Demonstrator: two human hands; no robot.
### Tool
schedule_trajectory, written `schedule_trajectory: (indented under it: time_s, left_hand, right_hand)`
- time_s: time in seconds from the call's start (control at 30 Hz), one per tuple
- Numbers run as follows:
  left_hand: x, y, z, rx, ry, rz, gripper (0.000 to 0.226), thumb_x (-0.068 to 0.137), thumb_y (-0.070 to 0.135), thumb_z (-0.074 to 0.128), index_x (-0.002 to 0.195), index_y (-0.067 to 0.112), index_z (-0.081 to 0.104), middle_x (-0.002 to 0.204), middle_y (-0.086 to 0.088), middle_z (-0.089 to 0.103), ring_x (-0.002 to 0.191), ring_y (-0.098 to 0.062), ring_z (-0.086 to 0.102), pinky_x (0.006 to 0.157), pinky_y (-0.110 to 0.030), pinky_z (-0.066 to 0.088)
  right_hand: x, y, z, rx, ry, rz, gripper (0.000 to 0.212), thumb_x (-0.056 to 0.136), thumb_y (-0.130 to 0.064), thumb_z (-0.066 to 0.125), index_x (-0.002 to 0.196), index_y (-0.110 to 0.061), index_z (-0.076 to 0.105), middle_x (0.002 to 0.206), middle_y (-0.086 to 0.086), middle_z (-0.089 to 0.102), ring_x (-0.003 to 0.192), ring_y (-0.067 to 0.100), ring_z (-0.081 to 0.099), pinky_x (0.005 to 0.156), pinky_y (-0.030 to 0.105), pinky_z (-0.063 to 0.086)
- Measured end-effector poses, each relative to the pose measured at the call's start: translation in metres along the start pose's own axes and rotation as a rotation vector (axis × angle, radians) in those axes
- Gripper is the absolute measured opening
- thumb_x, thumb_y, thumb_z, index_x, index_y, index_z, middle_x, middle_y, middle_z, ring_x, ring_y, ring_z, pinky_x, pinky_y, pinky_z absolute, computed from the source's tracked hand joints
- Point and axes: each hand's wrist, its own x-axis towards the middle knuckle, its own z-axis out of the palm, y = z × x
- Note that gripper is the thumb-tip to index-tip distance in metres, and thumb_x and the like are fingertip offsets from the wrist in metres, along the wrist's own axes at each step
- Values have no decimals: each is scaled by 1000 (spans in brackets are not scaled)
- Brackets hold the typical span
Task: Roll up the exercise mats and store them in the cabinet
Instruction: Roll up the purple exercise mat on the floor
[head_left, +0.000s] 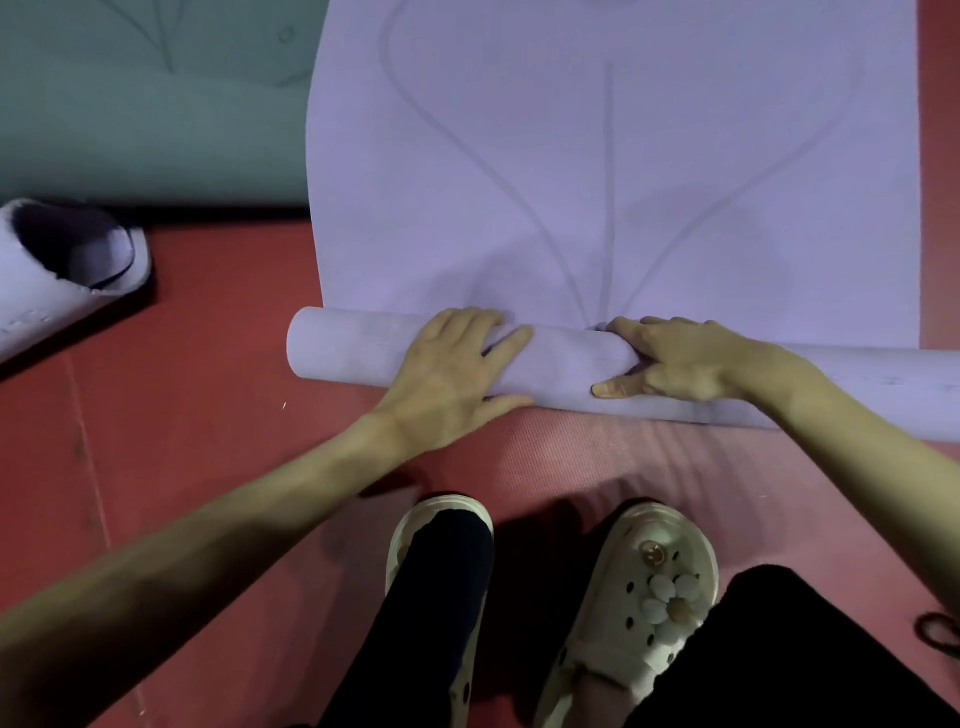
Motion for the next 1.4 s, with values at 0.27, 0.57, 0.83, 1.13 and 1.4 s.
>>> schedule_trajectory:
  time_s: [0.27,0.57,0.83,1.13,1.4]
  left_hand:
    - [11,3,6,-54,72,-33,65,75,59,56,113,9,70,101,-12,67,90,-30,65,72,-36,55]
    - [60,-22,-17,-242,-306,-215,63,73,65,68,129,38,59,121,8,61,114,-17,55,94,-33,43]
    - [52,-17,-13,-346,-64,-275,59,77,64,57,115,21,70,119,5,67,110,-17,61,93,-26,42]
    - [40,-17,1,-30,-32,-39,81,74,56,69,130,-1,56,130,-18,60,119,-33,57,105,-54,38]
    - [74,-25,-18,-176,-250,-95,76,72,49,77,133,12,53,130,-3,60,119,-24,53,101,-29,34]
  right_hand:
    - [-10,-9,12,-148,113,42,73,87,-70,36,148,-35,20,132,10,33,125,29,35,106,47,28]
    - [-20,-10,61,-326,614,29,81,83,-58,37,147,-8,37,133,30,47,123,48,44,105,65,26]
    - [-3,4,24,-315,418,-9,75,91,-61,33,152,-18,23,135,15,43,122,36,41,105,59,25]
    - [10,10,-24,-162,138,-18,69,94,-59,39,151,-35,8,136,6,36,126,28,34,109,46,18]
    - [-5,2,-17,-229,299,-34,79,96,-57,35,154,-20,-3,155,12,19,144,26,15,117,39,6]
